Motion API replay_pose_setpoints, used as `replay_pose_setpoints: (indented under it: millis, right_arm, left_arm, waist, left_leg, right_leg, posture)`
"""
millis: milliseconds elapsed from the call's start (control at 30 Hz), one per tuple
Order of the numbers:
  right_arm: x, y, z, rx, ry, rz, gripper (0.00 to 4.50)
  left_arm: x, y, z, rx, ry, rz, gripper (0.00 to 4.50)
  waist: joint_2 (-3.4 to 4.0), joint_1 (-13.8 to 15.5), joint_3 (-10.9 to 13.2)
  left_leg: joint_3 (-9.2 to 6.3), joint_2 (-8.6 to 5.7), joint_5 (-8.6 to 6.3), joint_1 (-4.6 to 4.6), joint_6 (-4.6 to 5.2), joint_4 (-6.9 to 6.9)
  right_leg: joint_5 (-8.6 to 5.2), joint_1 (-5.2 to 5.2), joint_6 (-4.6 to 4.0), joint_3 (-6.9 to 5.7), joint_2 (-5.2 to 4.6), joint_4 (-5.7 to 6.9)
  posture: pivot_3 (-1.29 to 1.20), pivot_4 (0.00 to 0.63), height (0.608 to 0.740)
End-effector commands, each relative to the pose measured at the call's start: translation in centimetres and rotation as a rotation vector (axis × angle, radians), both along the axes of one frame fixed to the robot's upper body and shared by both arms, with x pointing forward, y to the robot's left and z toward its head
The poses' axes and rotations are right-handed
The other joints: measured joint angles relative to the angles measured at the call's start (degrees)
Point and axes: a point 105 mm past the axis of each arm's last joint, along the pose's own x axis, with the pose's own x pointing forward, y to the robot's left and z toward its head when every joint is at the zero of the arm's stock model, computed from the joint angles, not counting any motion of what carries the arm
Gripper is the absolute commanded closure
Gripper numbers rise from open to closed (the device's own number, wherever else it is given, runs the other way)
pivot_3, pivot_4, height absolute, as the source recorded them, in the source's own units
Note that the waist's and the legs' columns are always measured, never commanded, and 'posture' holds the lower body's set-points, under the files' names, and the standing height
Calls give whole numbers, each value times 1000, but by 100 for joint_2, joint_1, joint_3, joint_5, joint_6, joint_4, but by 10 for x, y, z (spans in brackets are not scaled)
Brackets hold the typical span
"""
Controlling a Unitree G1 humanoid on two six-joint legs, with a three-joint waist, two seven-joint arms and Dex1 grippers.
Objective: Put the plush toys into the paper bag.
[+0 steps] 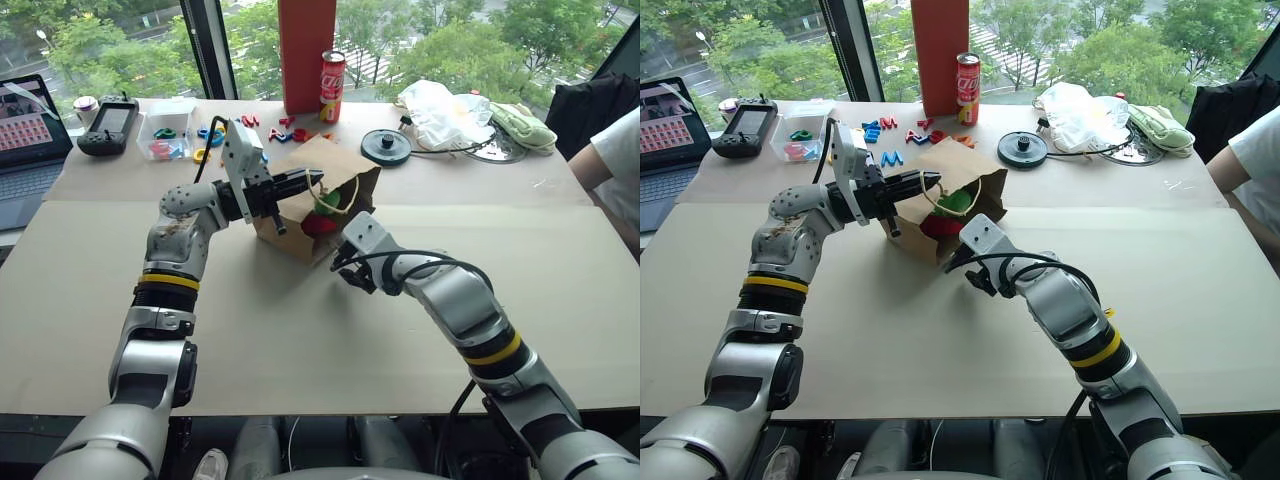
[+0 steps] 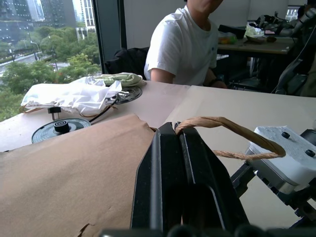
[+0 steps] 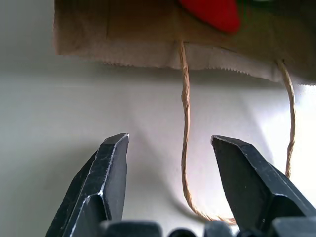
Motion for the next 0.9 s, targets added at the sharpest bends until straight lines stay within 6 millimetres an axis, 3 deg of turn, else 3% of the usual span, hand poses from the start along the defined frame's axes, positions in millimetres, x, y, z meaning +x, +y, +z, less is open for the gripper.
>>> replay_pose_setpoints:
  millis: [33,100,200,400,433,700,900]
  right_arm:
    - [12,-1,8,41,-56,-29,1499]
    - [14,2,6,68,-49,-30,1499]
    - [16,3,-4,94,-24,-39,2218]
    - [15,4,-3,124,-27,-42,4304]
    - [15,3,-3,126,-29,-46,4438]
    - [21,-12,18,142,-130,-107,4438]
    - [8,-23,77,159,-366,-88,4438]
  left_arm:
    - [-1,1,13,-8,-52,0,4500]
    - [-1,1,13,-8,-53,0,4500]
    - [-2,1,13,-8,-53,3,4500]
    - [-2,3,13,-9,-55,10,4500]
    - [-2,3,13,-10,-55,10,4500]
    - [-1,1,14,-12,-60,6,4500]
    - [4,-3,25,-89,-65,41,4500]
  waist:
    - [0,2,0]
    - [0,6,0]
    - [0,7,0]
    - [0,6,0]
    - [0,6,0]
    - [0,7,0]
    - [2,16,1]
  left_leg:
    - [1,-1,0,0,0,0]
    - [1,0,0,-2,0,-1]
    - [0,0,0,-3,0,-1]
    - [0,0,0,-2,0,-1]
    - [0,0,0,-2,0,-1]
    - [0,0,0,-2,0,-1]
    - [-2,-1,0,-5,0,-2]
  right_leg:
    - [0,-1,0,0,-1,0]
    - [0,0,0,0,-1,2]
    - [0,2,0,-1,-1,8]
    - [0,2,0,-1,0,11]
    - [0,2,0,-1,-1,11]
    - [0,1,0,-1,0,11]
    - [0,1,1,-2,-2,10]
  posture:
    - [0,150,739]
    - [0,150,739]
    - [0,150,739]
    - [0,150,739]
    - [0,150,739]
    - [0,150,739]
    - [0,150,739]
